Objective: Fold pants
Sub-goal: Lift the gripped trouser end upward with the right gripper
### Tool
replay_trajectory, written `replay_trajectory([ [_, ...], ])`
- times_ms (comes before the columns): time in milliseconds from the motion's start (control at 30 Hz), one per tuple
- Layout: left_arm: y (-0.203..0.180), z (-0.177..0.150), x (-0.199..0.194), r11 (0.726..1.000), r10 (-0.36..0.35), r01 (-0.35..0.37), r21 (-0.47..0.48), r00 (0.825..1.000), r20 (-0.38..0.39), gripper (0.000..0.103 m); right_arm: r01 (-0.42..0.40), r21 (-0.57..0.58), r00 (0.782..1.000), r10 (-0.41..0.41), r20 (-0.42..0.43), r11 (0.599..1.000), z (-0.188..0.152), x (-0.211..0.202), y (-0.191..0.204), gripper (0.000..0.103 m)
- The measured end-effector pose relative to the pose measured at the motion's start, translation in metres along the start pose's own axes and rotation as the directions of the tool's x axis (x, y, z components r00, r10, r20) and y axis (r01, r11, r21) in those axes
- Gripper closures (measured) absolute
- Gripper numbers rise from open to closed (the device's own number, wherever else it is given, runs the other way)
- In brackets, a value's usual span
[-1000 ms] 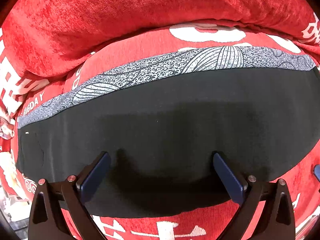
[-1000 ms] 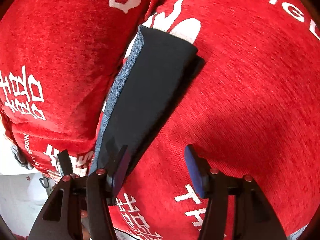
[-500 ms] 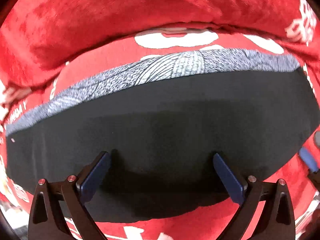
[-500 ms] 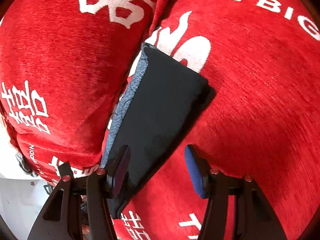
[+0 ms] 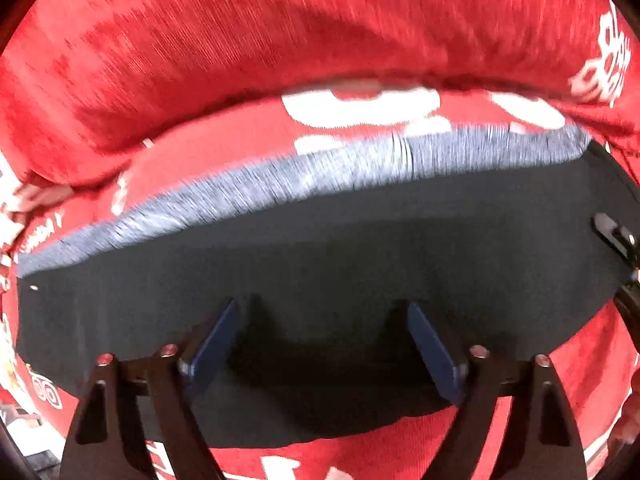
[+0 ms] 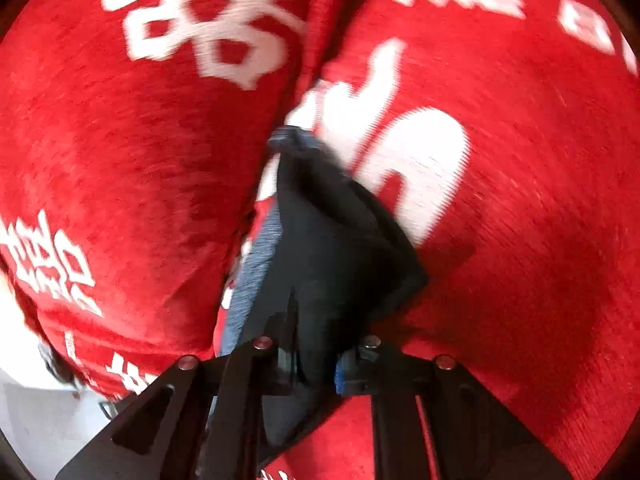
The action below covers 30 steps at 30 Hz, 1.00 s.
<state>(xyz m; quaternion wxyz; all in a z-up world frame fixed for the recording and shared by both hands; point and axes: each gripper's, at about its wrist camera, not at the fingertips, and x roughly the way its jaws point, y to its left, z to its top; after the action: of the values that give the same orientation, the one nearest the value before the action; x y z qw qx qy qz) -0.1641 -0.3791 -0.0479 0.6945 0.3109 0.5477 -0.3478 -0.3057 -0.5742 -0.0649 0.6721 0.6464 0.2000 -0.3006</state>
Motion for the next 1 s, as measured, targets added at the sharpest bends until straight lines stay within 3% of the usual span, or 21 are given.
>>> replay_trajectory([
  [100, 0.004, 0.005, -0.008, 1.0, 0.018, -0.018, 0.002, 0.999, 0.039, 0.016, 0.016, -0.143, 1.0, -0.015, 0.008, 0.99, -0.006, -0.015, 0.033, 0.09],
  [233, -0.011, -0.007, 0.02, 0.996, 0.021, -0.018, 0.088, 0.999, -0.034, 0.016, 0.026, -0.262, 1.0, -0.022, 0.02, 0.965, -0.017, -0.026, 0.069, 0.09],
  [300, -0.022, -0.014, 0.017, 0.989, 0.054, -0.06, 0.135, 0.997, 0.052, 0.016, 0.036, -0.303, 0.999, -0.032, 0.02, 0.952, -0.027, -0.025, 0.083, 0.09],
  [333, -0.023, -0.015, 0.017, 0.988, 0.057, -0.064, 0.139, 0.997, 0.055, 0.016, 0.048, -0.327, 0.999, -0.041, 0.029, 0.944, -0.03, -0.025, 0.092, 0.09],
  [500, 0.005, 0.002, 0.015, 0.997, -0.055, 0.057, 0.058, 0.998, -0.028, 0.016, 0.108, -0.43, 0.994, -0.089, 0.064, 0.897, -0.044, -0.026, 0.126, 0.09],
  [600, 0.038, -0.004, -0.008, 0.997, -0.083, 0.083, 0.01, 0.996, 0.033, 0.016, 0.145, -0.491, 0.989, -0.12, 0.081, 0.859, -0.06, -0.029, 0.152, 0.09],
  [800, 0.13, -0.022, -0.03, 0.996, -0.074, 0.077, -0.035, 0.994, 0.079, 0.016, 0.217, -0.65, 0.976, -0.179, 0.125, 0.728, -0.121, -0.016, 0.209, 0.09],
  [1000, 0.233, -0.055, -0.038, 0.991, 0.005, 0.004, -0.13, 0.998, 0.07, 0.016, 0.249, -0.786, 0.955, -0.277, 0.104, 0.566, -0.213, 0.058, 0.257, 0.089],
])
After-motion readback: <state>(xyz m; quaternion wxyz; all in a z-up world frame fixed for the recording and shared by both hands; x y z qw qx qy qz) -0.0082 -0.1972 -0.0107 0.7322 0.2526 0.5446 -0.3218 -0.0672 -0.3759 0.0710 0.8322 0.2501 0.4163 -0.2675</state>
